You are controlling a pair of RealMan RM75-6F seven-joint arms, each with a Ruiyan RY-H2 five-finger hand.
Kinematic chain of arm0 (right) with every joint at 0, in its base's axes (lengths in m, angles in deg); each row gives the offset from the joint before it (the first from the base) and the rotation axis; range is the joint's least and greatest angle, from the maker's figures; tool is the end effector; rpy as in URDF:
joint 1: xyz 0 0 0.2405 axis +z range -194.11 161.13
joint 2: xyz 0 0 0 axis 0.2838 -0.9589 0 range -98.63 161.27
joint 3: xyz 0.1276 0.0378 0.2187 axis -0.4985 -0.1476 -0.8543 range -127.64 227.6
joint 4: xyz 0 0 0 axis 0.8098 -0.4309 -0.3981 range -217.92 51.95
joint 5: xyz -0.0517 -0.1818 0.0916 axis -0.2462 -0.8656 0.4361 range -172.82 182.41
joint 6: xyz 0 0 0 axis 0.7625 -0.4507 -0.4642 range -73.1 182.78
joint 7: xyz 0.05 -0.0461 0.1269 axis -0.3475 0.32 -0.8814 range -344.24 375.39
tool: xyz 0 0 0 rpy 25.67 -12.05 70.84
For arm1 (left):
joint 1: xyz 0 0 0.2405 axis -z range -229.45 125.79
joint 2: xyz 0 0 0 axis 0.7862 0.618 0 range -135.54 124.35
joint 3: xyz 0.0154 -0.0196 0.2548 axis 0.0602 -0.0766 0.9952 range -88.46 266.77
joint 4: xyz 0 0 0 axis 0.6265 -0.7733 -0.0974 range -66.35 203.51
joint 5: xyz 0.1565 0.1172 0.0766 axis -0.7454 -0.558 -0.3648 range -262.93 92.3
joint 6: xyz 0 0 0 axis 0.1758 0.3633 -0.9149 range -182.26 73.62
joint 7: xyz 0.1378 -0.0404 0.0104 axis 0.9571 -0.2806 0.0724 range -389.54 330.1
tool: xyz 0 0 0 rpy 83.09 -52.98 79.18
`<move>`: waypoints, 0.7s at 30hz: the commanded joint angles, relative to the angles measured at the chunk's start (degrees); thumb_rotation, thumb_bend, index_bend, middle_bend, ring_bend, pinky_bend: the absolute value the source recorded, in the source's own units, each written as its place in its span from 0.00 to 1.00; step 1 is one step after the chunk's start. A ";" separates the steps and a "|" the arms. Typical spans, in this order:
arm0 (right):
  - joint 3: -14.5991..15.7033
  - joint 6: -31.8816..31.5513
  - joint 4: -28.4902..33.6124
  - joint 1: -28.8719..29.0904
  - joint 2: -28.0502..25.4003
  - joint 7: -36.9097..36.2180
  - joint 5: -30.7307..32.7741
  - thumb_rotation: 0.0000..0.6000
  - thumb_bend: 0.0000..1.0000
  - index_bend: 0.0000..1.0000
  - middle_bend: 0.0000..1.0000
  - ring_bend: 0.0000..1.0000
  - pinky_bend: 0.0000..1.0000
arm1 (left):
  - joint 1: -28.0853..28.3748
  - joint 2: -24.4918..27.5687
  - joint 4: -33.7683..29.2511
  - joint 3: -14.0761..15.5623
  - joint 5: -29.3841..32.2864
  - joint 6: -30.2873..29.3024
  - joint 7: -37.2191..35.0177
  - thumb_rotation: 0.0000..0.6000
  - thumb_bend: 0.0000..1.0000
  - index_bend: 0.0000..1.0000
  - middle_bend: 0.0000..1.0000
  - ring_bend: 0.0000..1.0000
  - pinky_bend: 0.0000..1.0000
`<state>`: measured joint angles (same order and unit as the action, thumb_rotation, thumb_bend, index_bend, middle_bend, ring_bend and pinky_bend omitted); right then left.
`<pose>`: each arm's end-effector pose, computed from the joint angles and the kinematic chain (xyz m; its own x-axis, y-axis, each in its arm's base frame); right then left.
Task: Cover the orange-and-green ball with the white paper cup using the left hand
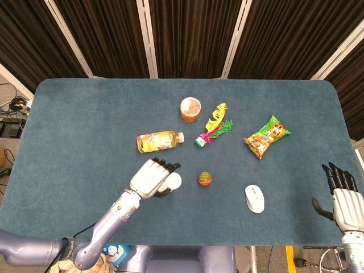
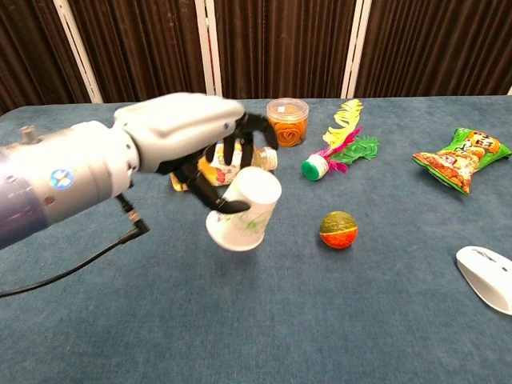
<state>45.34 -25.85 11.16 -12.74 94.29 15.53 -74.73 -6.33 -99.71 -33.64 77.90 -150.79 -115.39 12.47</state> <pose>-0.3261 -0.1799 0.1627 0.3647 -0.0550 0.9295 -0.9223 0.1156 0.3687 -0.0407 0.2809 -0.0332 0.4991 0.1348 0.8560 0.7240 -0.6077 -0.3264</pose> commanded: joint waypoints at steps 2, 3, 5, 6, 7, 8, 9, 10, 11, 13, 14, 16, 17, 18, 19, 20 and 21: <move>-0.12 0.33 0.07 0.12 -0.03 -0.16 0.40 1.00 0.35 0.00 0.00 0.00 0.03 | 3.11 -3.00 2.60 -3.54 1.21 0.47 -0.16 1.00 0.25 0.23 0.42 0.38 0.42; -0.14 0.39 0.12 0.13 -0.07 -0.23 0.48 1.00 0.35 0.00 0.00 0.00 0.03 | 3.82 -3.79 3.33 -4.26 1.54 0.47 -0.05 1.00 0.25 0.23 0.42 0.38 0.42; -0.19 0.48 0.20 0.14 -0.16 -0.52 0.59 1.00 0.35 0.00 0.00 0.00 0.03 | 5.44 -5.86 5.27 -5.89 2.18 0.48 -0.14 1.00 0.25 0.23 0.42 0.38 0.42; -0.18 0.50 0.25 0.13 -0.21 -0.67 0.58 1.00 0.35 0.00 0.00 0.00 0.03 | 6.11 -6.89 6.24 -6.50 2.49 0.45 -0.37 1.00 0.25 0.23 0.42 0.38 0.42; -0.14 0.51 0.26 0.11 -0.27 -0.78 0.54 1.00 0.35 0.00 0.00 0.00 0.03 | 6.71 -7.88 7.14 -7.00 2.75 0.42 -0.71 1.00 0.25 0.23 0.42 0.38 0.42; -0.13 0.51 0.26 0.11 -0.31 -0.88 0.49 1.00 0.35 0.00 0.00 0.00 0.03 | 7.26 -8.83 8.02 -7.43 2.93 0.39 -1.09 1.00 0.25 0.23 0.42 0.38 0.42; -0.11 0.51 0.26 0.09 -0.34 -1.00 0.46 1.00 0.35 0.00 0.00 0.00 0.03 | 7.81 -9.76 8.93 -7.78 2.93 0.35 -1.53 1.00 0.25 0.23 0.42 0.38 0.42; -0.08 0.50 0.27 0.06 -0.41 -1.14 0.43 1.00 0.35 0.00 0.00 0.00 0.03 | 8.33 -10.67 9.89 -8.05 2.81 0.29 -1.99 1.00 0.25 0.23 0.42 0.38 0.42; -0.09 0.53 0.25 0.06 -0.43 -1.26 0.45 1.00 0.35 0.00 0.00 0.00 0.03 | 8.97 -11.72 11.08 -8.32 2.64 0.29 -2.38 1.00 0.25 0.23 0.42 0.38 0.42; -0.10 0.59 0.22 0.04 -0.47 -1.49 0.53 1.00 0.35 0.00 0.00 0.00 0.03 | 9.92 -13.28 12.98 -8.56 2.62 0.48 -2.87 1.00 0.25 0.23 0.42 0.38 0.42; -0.12 0.65 0.23 0.05 -0.51 -1.66 0.60 1.00 0.35 0.00 0.00 0.00 0.03 | 10.49 -14.19 14.13 -8.70 2.71 0.63 -3.04 1.00 0.25 0.23 0.42 0.38 0.42; -0.16 0.79 0.28 0.05 -0.62 -1.96 0.76 1.00 0.35 0.00 0.00 0.00 0.03 | 11.62 -15.89 16.27 -8.89 2.81 1.10 -3.49 1.00 0.25 0.23 0.42 0.38 0.42; -0.17 0.83 0.28 0.06 -0.66 -2.08 0.79 1.00 0.35 0.00 0.00 0.00 0.03 | 12.19 -16.70 17.39 -8.94 2.70 1.30 -3.70 1.00 0.25 0.23 0.42 0.38 0.42; -0.20 0.82 0.29 0.04 -0.73 -2.23 0.83 1.00 0.35 0.00 0.00 0.00 0.03 | 12.69 -17.48 18.49 -9.02 2.56 1.38 -3.93 1.00 0.25 0.23 0.42 0.38 0.42; -0.19 0.82 0.26 -0.01 -0.75 -2.39 0.89 1.00 0.35 0.00 0.00 0.00 0.03 | 13.18 -18.30 19.50 -9.16 2.56 1.56 -4.31 1.00 0.25 0.23 0.42 0.38 0.42; -0.22 0.80 0.26 -0.03 -0.79 -2.48 0.93 1.00 0.35 0.00 0.00 0.00 0.03 | 13.46 -18.81 20.11 -9.25 2.62 1.68 -4.58 1.00 0.25 0.23 0.41 0.38 0.42; -0.26 0.81 0.26 -0.06 -0.85 -2.64 1.03 1.00 0.35 0.00 0.00 0.00 0.03 | 13.80 -19.50 20.92 -9.34 2.75 1.80 -4.90 1.00 0.25 0.23 0.41 0.38 0.42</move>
<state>45.10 -25.03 11.42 -12.78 93.47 12.92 -73.74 6.54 -117.97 -14.03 68.88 -148.12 -113.99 8.31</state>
